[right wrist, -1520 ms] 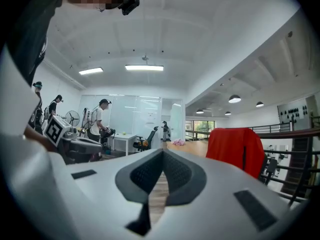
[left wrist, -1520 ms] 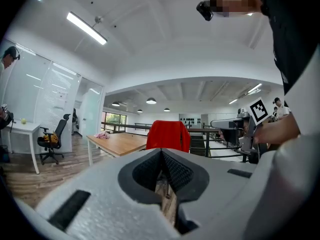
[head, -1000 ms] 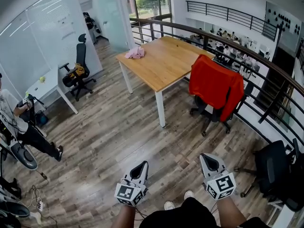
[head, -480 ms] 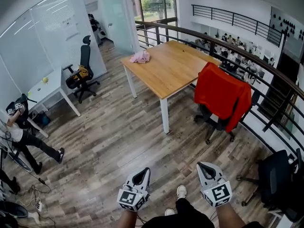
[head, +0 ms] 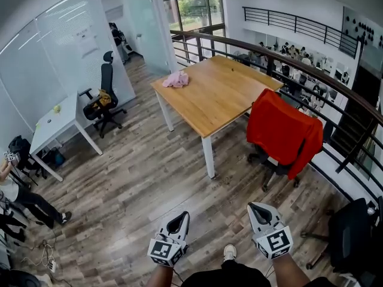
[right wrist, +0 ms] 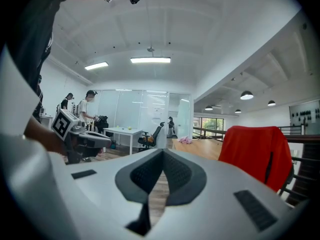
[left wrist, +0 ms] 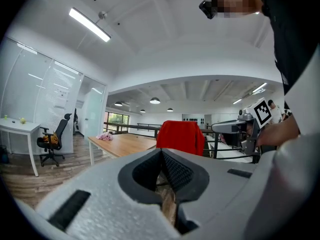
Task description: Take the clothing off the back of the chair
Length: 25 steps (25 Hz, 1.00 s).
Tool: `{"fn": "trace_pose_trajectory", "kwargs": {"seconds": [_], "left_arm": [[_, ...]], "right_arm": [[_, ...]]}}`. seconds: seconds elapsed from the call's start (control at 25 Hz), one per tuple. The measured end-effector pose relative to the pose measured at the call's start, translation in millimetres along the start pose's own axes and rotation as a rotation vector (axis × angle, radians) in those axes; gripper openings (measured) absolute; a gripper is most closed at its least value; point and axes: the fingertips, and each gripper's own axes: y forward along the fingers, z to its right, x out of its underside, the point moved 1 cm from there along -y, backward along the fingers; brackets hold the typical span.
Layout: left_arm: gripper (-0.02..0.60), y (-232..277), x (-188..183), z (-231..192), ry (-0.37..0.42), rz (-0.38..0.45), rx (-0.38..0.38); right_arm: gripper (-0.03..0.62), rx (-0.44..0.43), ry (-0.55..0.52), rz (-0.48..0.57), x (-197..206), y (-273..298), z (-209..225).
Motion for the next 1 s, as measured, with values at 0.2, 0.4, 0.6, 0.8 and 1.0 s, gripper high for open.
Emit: {"fn": "trace_pose_trajectory", "kwargs": {"seconds": [0.2, 0.4, 0.6, 0.8, 1.0], "left_arm": [[0.017, 45, -11, -6, -0.018, 0.005, -0.012], [0.017, 91, -24, -3, 0.003, 0.004, 0.002], [0.017, 128, -31, -3, 0.001, 0.012, 0.006], [0.017, 157, -26, -8, 0.020, 0.010, 0.016], [0.017, 193, -27, -41, 0.009, 0.027, 0.034]], "right_arm": [[0.006, 0.000, -0.006, 0.002, 0, 25, 40], [0.006, 0.003, 0.012, 0.004, 2, 43, 81], [0.006, 0.003, 0.002, 0.013, 1, 59, 116], [0.006, 0.027, -0.009, 0.012, 3, 63, 141], [0.006, 0.072, -0.001, 0.006, 7, 93, 159]]}}
